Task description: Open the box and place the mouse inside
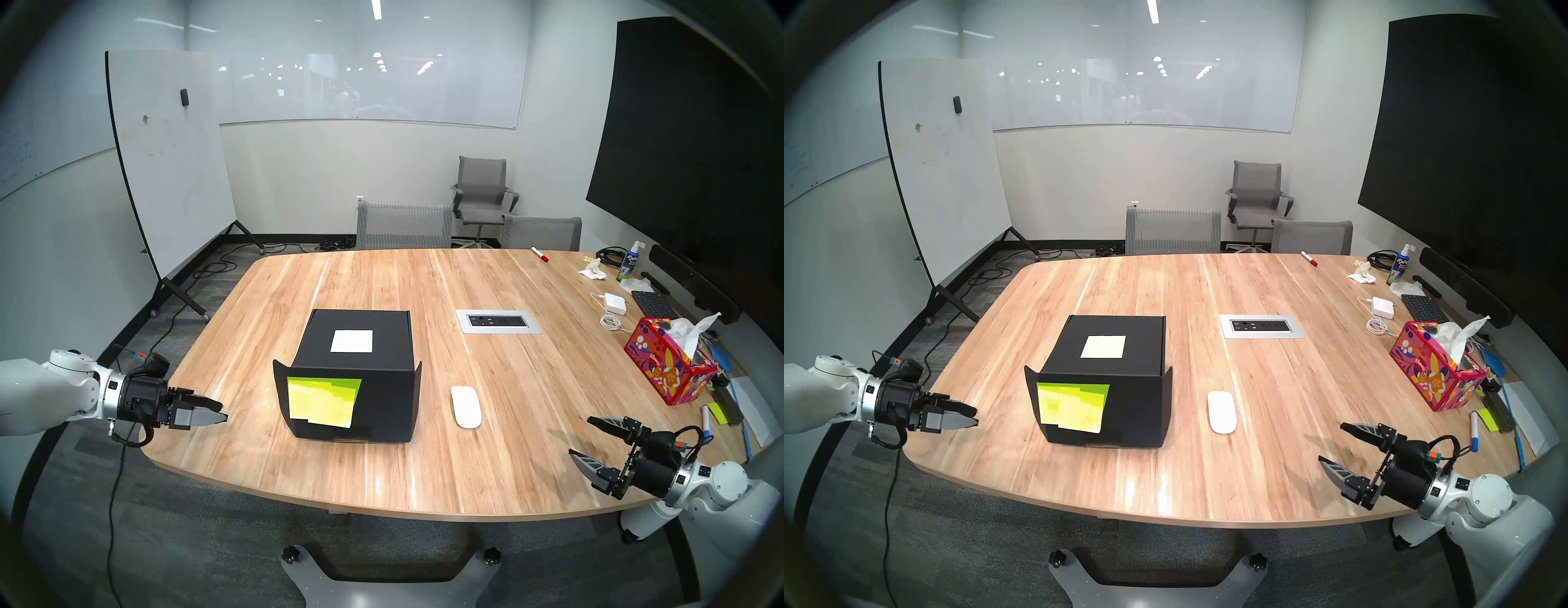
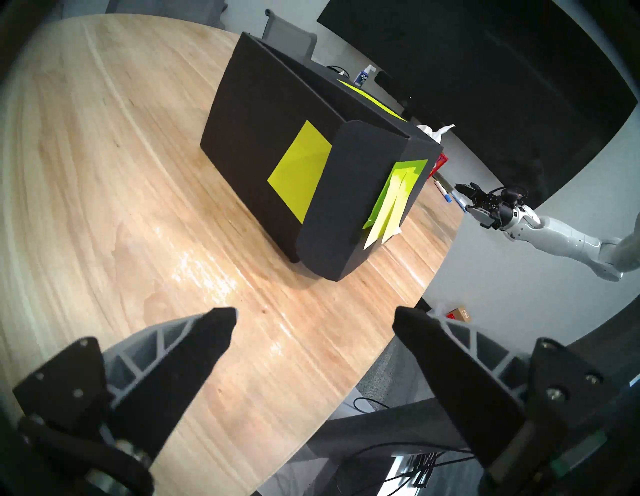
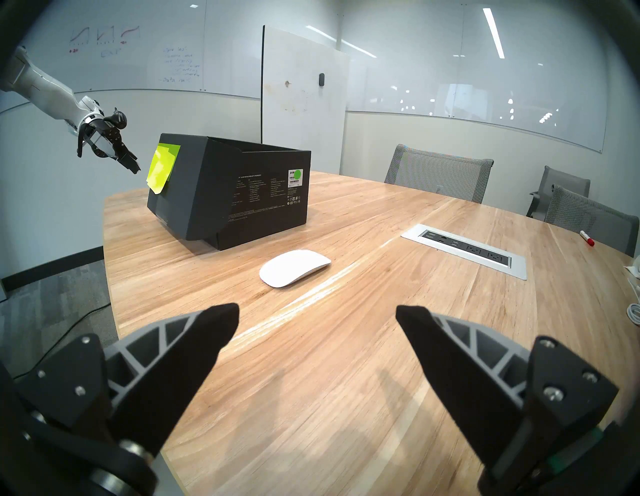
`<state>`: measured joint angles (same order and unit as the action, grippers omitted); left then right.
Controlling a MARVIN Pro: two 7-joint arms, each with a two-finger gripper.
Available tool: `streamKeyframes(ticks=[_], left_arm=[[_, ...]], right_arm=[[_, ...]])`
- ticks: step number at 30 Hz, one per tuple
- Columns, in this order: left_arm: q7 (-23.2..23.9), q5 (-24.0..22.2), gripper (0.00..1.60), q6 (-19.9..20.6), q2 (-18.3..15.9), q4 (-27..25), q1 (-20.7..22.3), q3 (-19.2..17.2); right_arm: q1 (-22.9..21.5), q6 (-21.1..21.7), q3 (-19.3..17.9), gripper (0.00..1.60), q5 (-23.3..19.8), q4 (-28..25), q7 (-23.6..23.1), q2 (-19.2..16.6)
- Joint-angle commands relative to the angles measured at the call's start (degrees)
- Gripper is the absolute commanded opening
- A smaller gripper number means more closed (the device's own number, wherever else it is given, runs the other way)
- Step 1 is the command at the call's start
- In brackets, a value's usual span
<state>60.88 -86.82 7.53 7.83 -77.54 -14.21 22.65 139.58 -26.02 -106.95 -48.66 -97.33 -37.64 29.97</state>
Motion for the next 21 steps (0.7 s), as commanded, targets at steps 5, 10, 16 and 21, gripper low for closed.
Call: streamKeyframes(ticks=[5, 10, 16, 21], left_arm=[[-0.9, -1.29, 1.6, -3.99, -1.27, -1.35, 0.59, 0.97], [0.44, -2.26, 1.6, -7.18, -0.49, -0.2, -0.56, 1.24], [2.93, -2.63, 1.6, -13.11, 1.38, 2.76, -2.59, 2.28], [3.55, -3.35, 1.6, -15.44, 1.8, 2.96, -3.28, 2.55]], right_arm=[[-0.02, -0.02, -0.24, 1.6, -0.1, -0.15, 0.0, 0.0], [-0.02, -0.02, -0.24, 1.6, -0.1, -0.15, 0.0, 0.0], [-0.02, -0.03, -0.24, 1.6, -0.1, -0.15, 0.0, 0.0], [-0.02, -0.02, -0.24, 1.6, -0.1, -0.15, 0.0, 0.0]])
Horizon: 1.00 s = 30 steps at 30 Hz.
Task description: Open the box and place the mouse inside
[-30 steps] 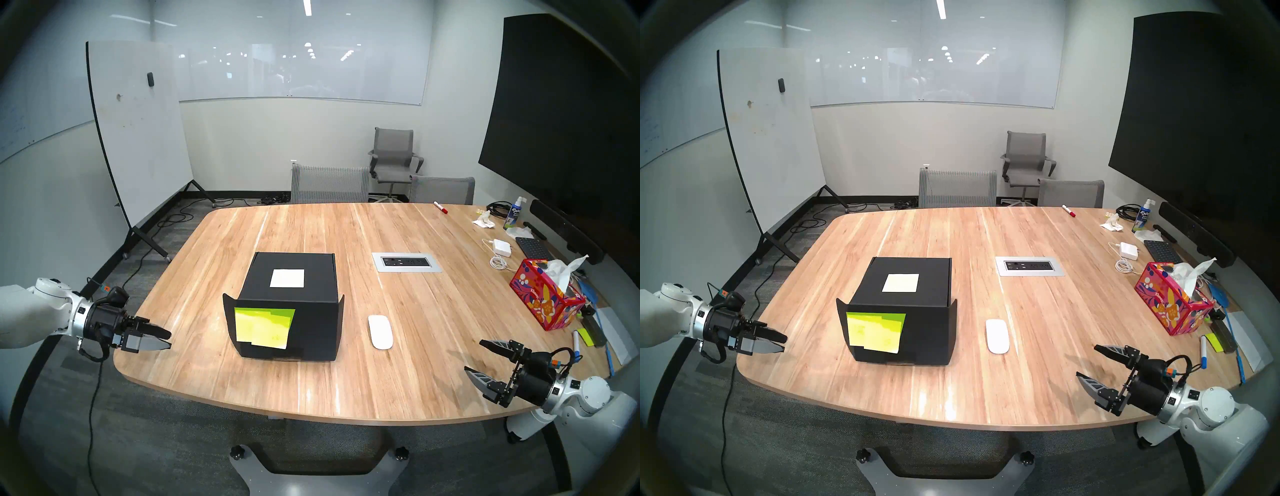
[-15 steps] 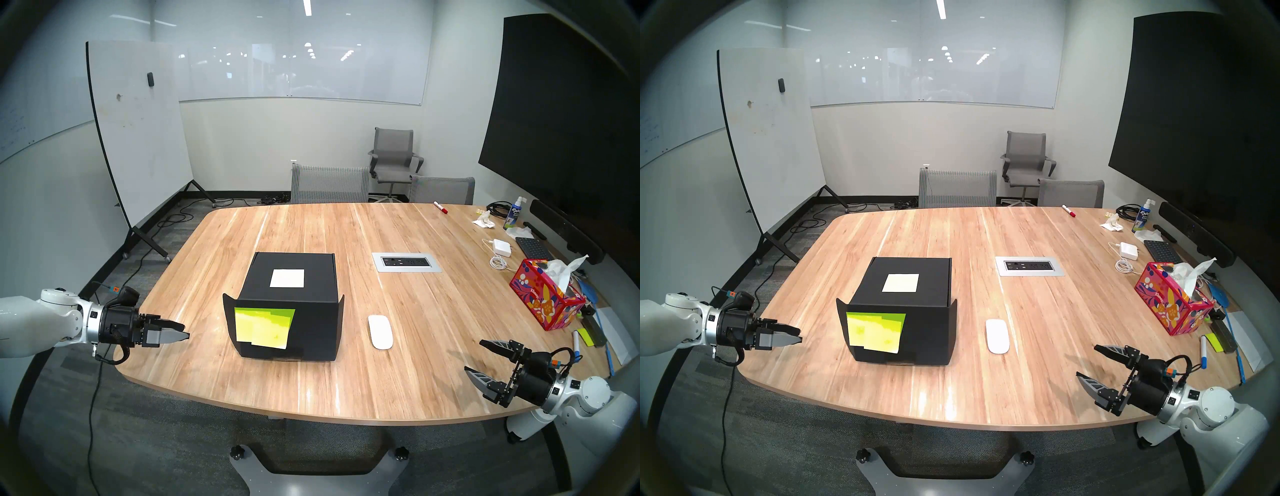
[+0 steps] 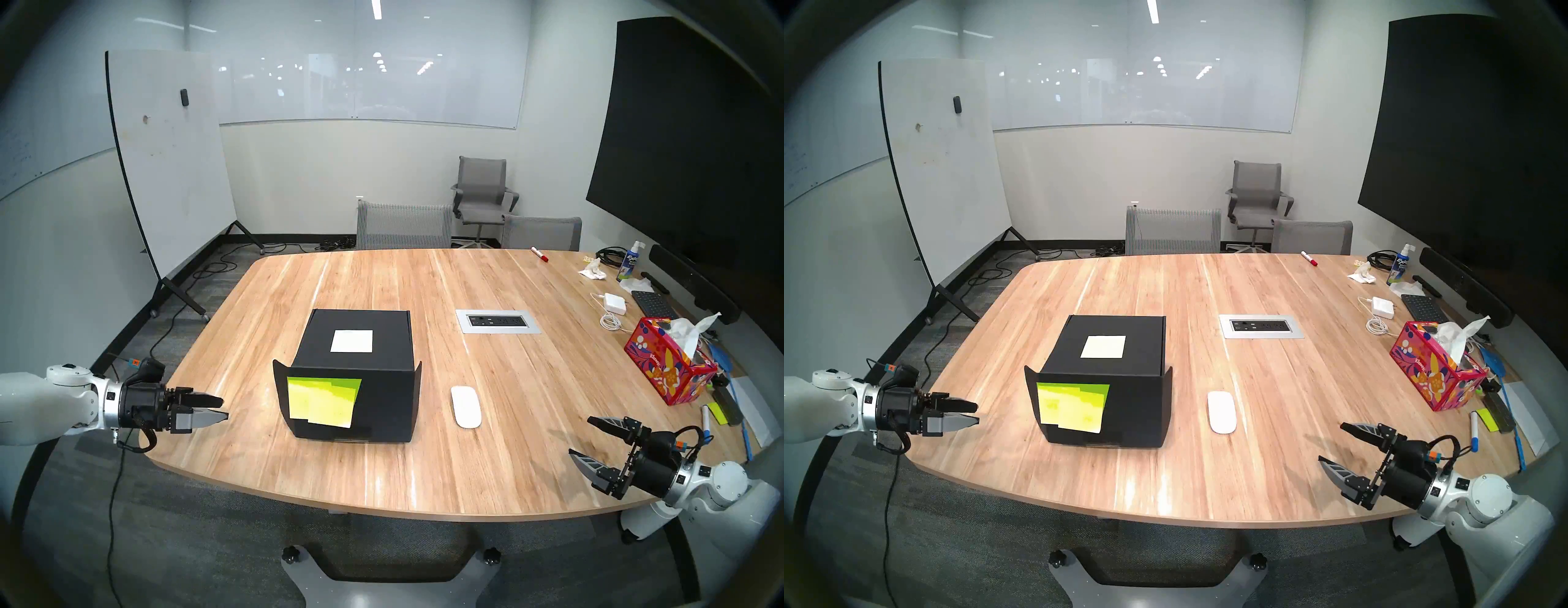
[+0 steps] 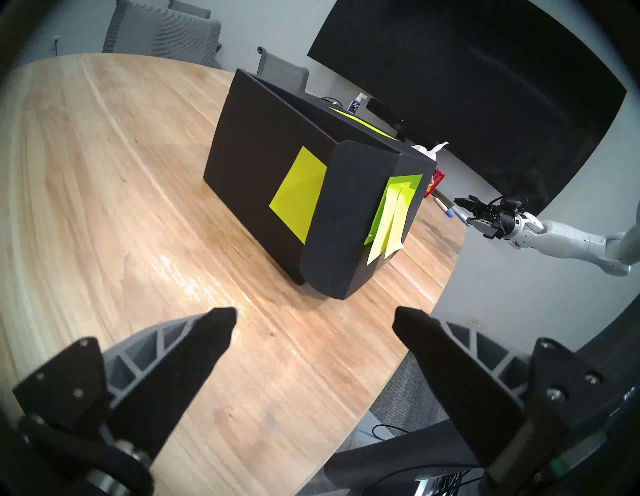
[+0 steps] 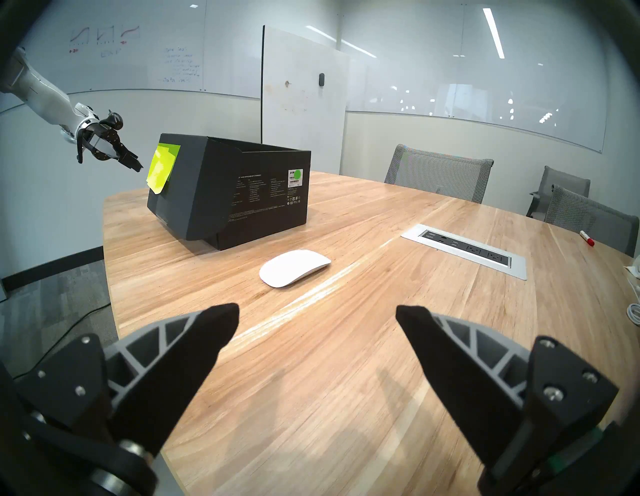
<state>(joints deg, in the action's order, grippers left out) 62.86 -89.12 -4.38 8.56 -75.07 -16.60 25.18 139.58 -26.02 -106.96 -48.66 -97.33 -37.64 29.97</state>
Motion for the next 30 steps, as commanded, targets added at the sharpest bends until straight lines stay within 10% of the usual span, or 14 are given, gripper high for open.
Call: streamKeyframes(ticks=[1, 30], left_arm=[[1.41, -1.19, 1.6, -3.82, 1.2, 0.38, -1.02, 0.08], [1.32, -3.64, 1.6, -3.9, 7.64, 0.96, -3.58, 0.12]], right_arm=[[-0.03, -0.02, -0.23, 1.6, -0.1, -0.15, 0.0, 0.0], [-0.03, -0.03, -0.22, 1.6, -0.1, -0.15, 0.0, -0.01]])
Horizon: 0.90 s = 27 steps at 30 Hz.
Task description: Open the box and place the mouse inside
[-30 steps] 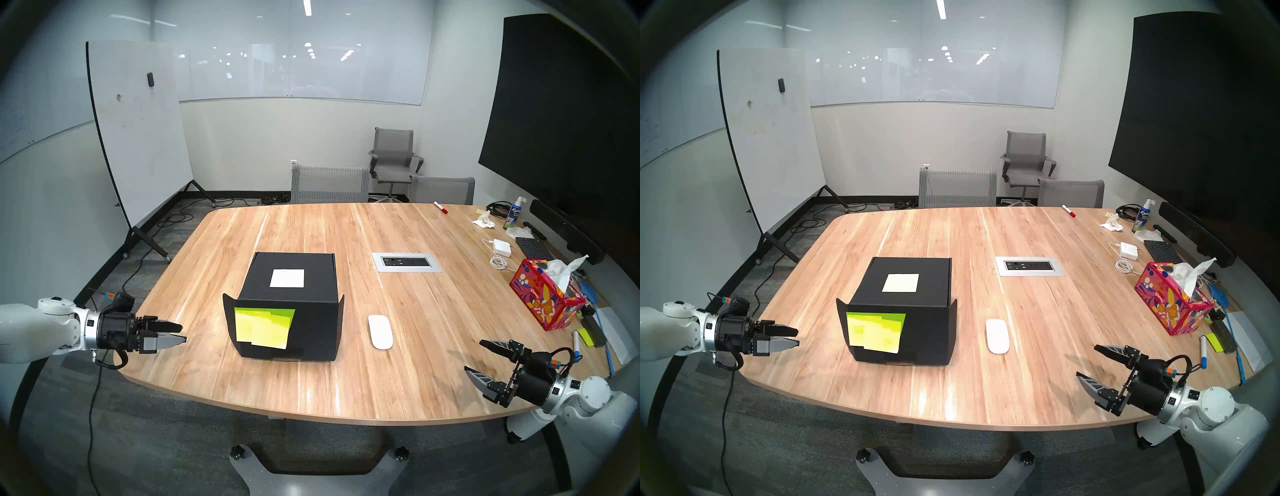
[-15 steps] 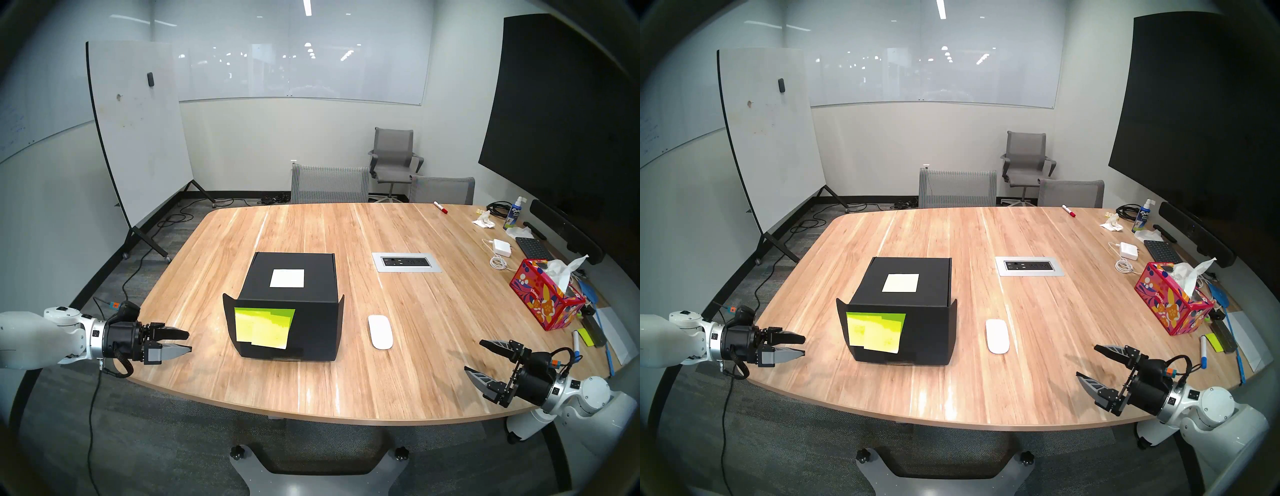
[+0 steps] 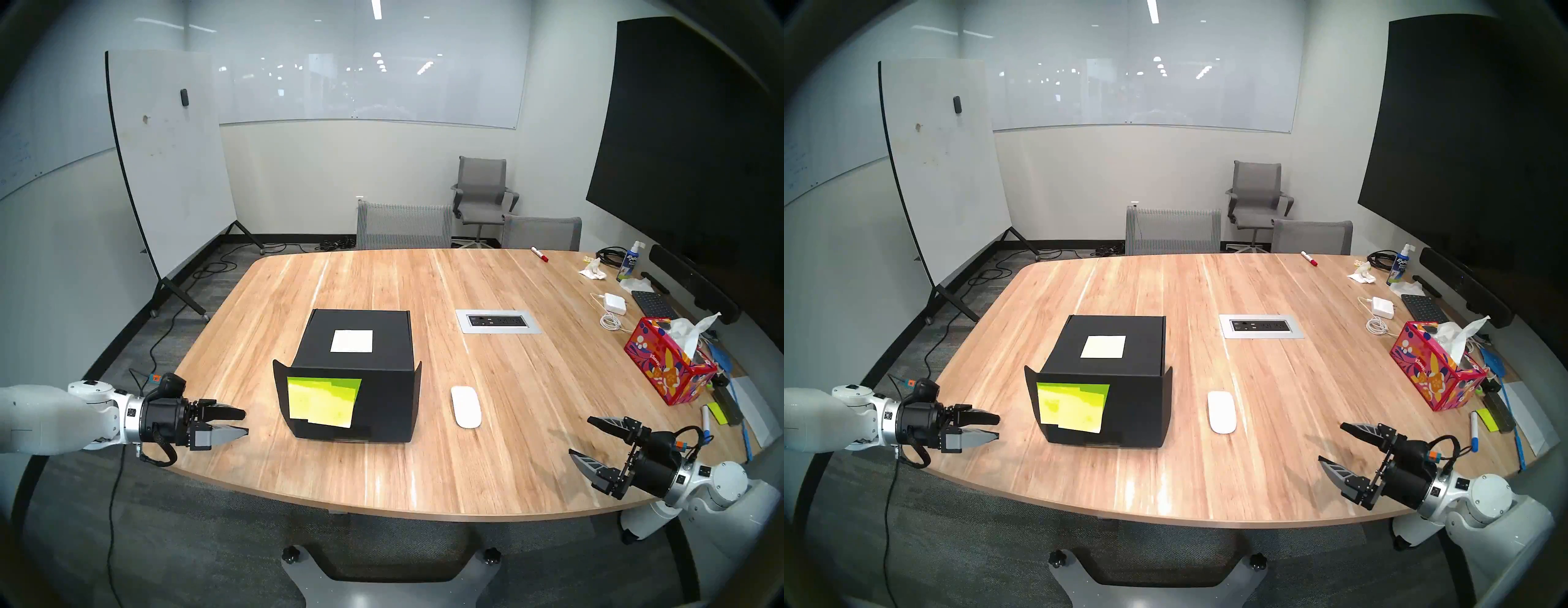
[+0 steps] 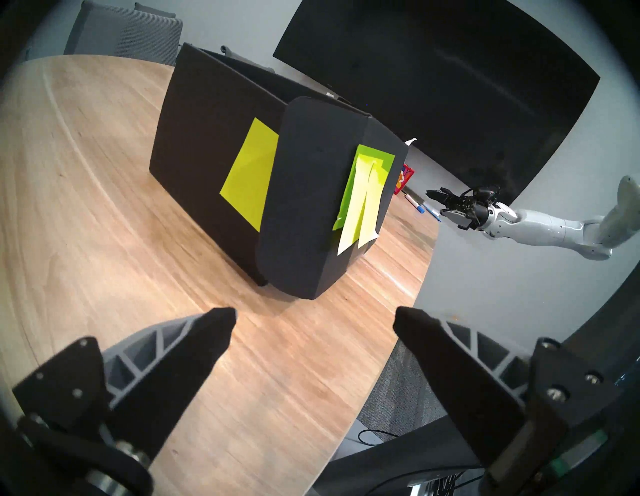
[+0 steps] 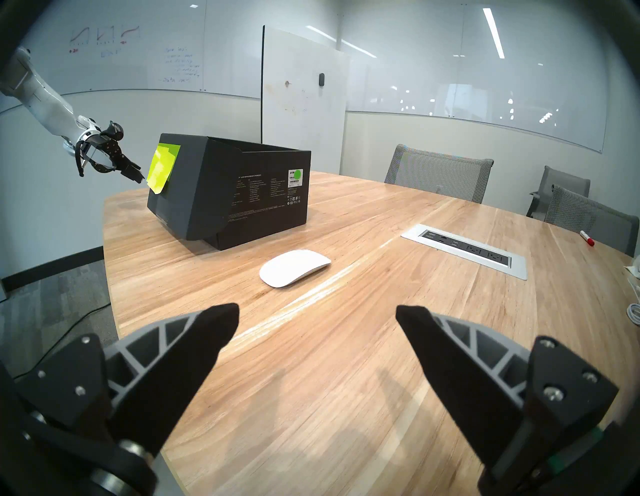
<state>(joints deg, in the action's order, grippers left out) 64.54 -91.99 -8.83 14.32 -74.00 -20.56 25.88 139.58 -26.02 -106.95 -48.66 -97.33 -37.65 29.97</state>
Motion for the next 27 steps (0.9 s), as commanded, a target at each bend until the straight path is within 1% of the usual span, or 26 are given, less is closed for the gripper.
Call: streamKeyframes(ticks=[1, 5, 13, 22, 27], left_arm=[[-0.52, -0.83, 1.6, 0.94, 1.97, -0.25, 0.47, -0.59], [-1.04, -0.88, 1.6, 2.12, 1.93, -1.22, 0.84, -0.67], [-1.1, -0.21, 1.6, 2.65, 2.07, -1.56, 0.8, -0.49], [-0.91, -0.37, 1.6, 2.04, 2.55, -1.25, 0.46, -0.52], [-1.88, -0.75, 1.6, 1.39, 3.45, -1.21, 0.16, -0.55]], right_arm=[[-0.03, -0.03, -0.23, 1.6, -0.09, -0.14, 0.0, -0.01], [-0.03, -0.03, -0.23, 1.6, -0.1, -0.14, 0.0, -0.01], [-0.02, -0.02, -0.24, 1.6, -0.1, -0.15, 0.0, 0.0], [-0.02, -0.02, -0.24, 1.6, -0.1, -0.15, 0.0, 0.0], [-0.02, -0.02, -0.24, 1.6, -0.1, -0.15, 0.0, 0.0]])
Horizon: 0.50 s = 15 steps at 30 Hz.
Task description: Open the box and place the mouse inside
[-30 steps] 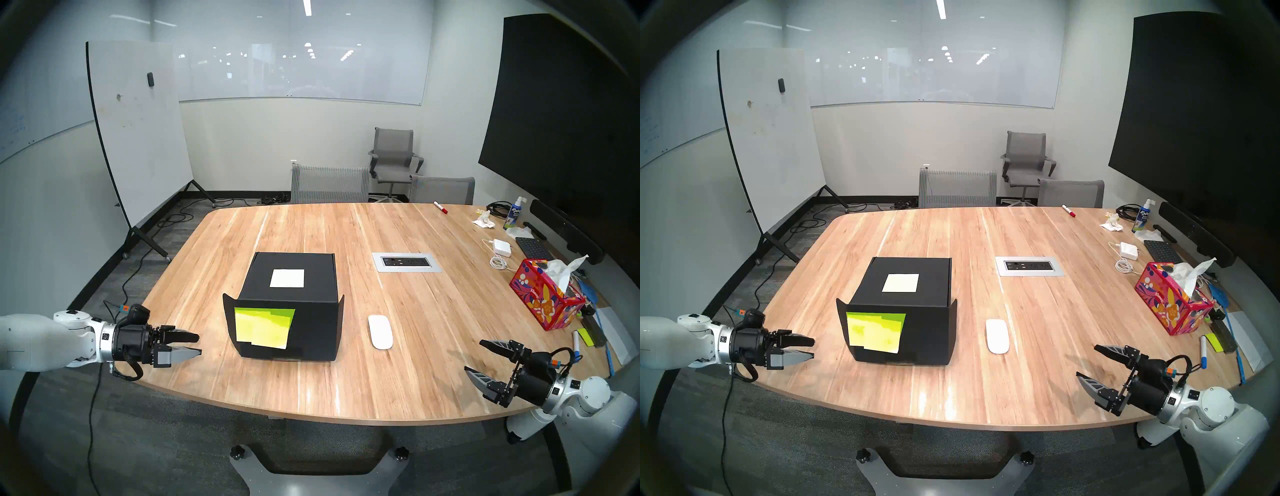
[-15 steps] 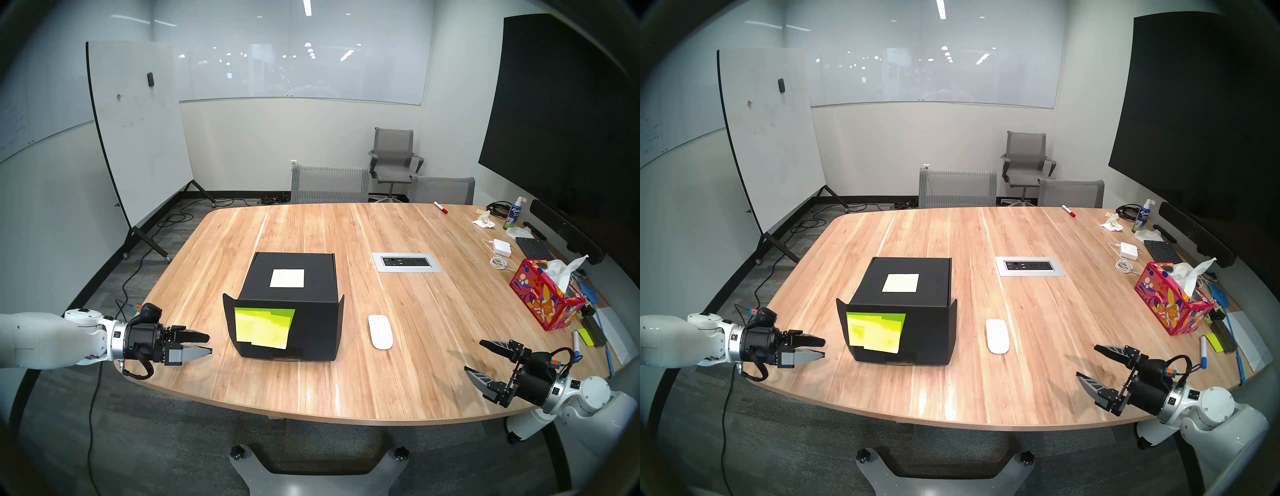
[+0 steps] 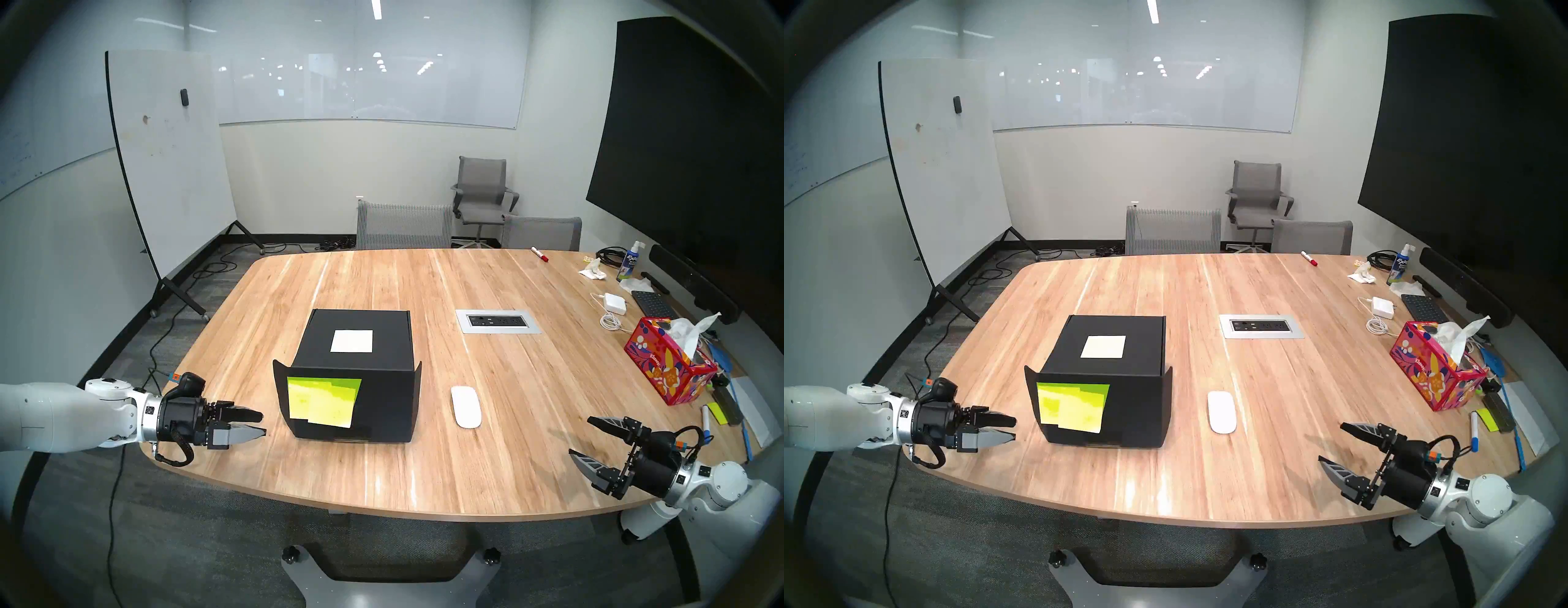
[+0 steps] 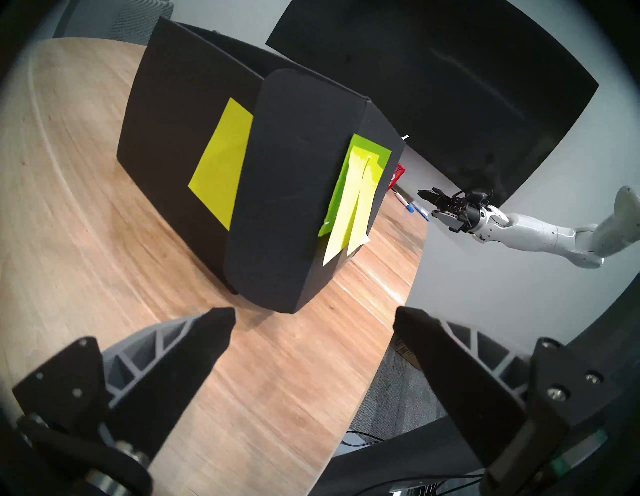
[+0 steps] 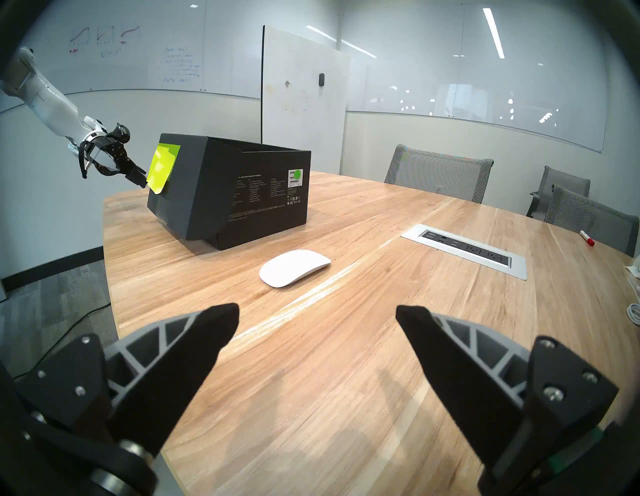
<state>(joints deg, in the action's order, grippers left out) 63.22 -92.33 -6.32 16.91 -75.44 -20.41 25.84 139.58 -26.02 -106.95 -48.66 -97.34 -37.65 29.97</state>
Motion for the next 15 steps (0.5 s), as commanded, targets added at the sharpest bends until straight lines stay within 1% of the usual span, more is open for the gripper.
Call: streamKeyframes(ticks=[1, 5, 15], left_arm=[[-0.76, -0.61, 1.6, -1.31, 1.03, 0.24, -0.05, -0.55], [-1.41, -1.59, 1.6, -1.34, 2.02, 0.63, 0.24, -0.96], [-3.09, -3.07, 1.6, -0.6, 3.29, 0.88, 1.01, -1.77]], right_arm=[[-0.02, -0.02, -0.24, 1.6, -0.1, -0.15, 0.0, 0.0], [-0.03, -0.03, -0.24, 1.6, -0.1, -0.14, 0.0, 0.0], [-0.03, -0.03, -0.23, 1.6, -0.09, -0.14, 0.0, 0.0]])
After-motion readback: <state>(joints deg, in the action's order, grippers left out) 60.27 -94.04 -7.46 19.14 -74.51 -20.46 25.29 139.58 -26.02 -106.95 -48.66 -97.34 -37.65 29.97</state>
